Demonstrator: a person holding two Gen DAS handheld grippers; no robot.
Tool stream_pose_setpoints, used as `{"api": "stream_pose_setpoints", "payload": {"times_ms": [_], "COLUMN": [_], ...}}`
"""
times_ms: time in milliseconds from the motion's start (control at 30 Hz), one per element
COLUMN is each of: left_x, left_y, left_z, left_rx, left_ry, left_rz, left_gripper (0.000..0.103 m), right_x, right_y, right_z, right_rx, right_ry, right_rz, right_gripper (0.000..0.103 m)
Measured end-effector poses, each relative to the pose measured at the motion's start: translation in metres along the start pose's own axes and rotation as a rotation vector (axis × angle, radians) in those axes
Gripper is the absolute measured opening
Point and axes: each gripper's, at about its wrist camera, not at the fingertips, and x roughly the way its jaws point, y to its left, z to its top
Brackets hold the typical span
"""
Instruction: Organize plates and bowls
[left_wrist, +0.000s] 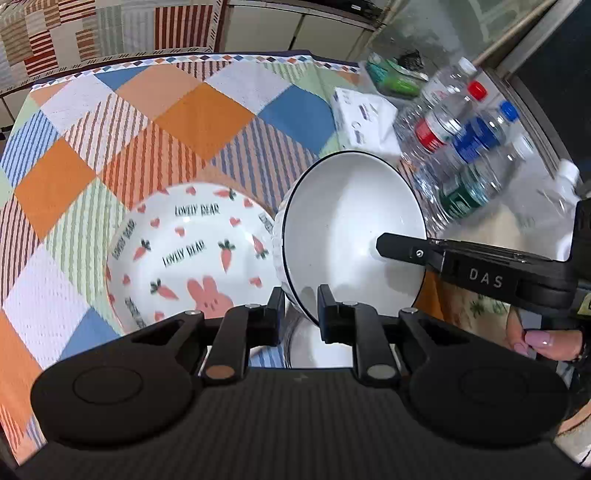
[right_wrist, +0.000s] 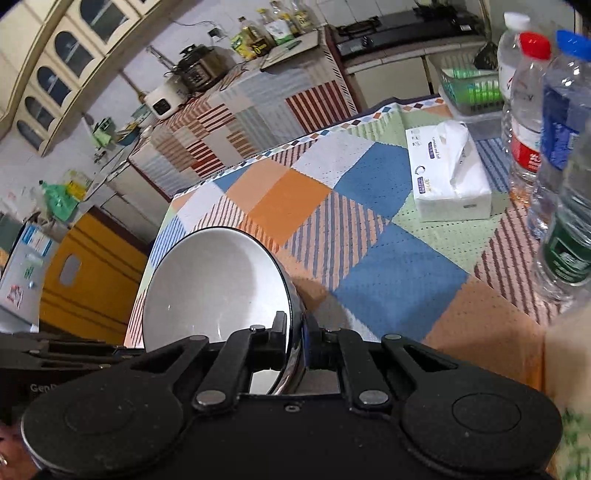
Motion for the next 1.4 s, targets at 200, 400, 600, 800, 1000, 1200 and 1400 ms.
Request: {"api": "stream_pose_setpoints", "payload": {"times_ms": [200,400,600,800,1000,1200,1400], "left_x": [0.01,0.03,0.043,0.055,0.063,0.069,0.067], "left_y": [0.001,0.0,-0.001,0.001,0.001,0.005,0.004], "left_z": [-0.03,-0.046,-0.05,-0.055,-0.057,-0.058,-0.059], "left_rx": [-0.023,-0.026,-0.052,-0.088,-0.062,-0.092,-0.078], "left_ry": [0.073,0.162,0.224,0.291,0.308,0.312,0.285], "left_rz": [-0.038,-0.058,-0.071,-0.092,-0.084,-0.112,-0.105], "left_gripper": [0.017,0.017,0.016,0.016,0.017,0.019,0.02], "right_x": [-0.012,-0.011,-0.008,-0.005,-0.002,0.003,0.008], "right_y": [-0.005,-0.006,-0.003,0.011,0.03,0.039,0.042], "right_z": [-0.033,-0.062,-0.072,-0.085,-0.097,-0.107,-0.115], "right_rx": [0.008,-0.027,-0.114,-0.266,-0.427,-0.569,-0.66], "right_ry": [0.028,0.058,0.093,0.105,0.093,0.08,0.069], "right_rz": [-0.014,-0.064,-0.121,-0.217,-0.317,-0.377,-0.435], "right_gripper": [0.012,0.012,0.012,0.012,0.013,0.015,0.018]}}
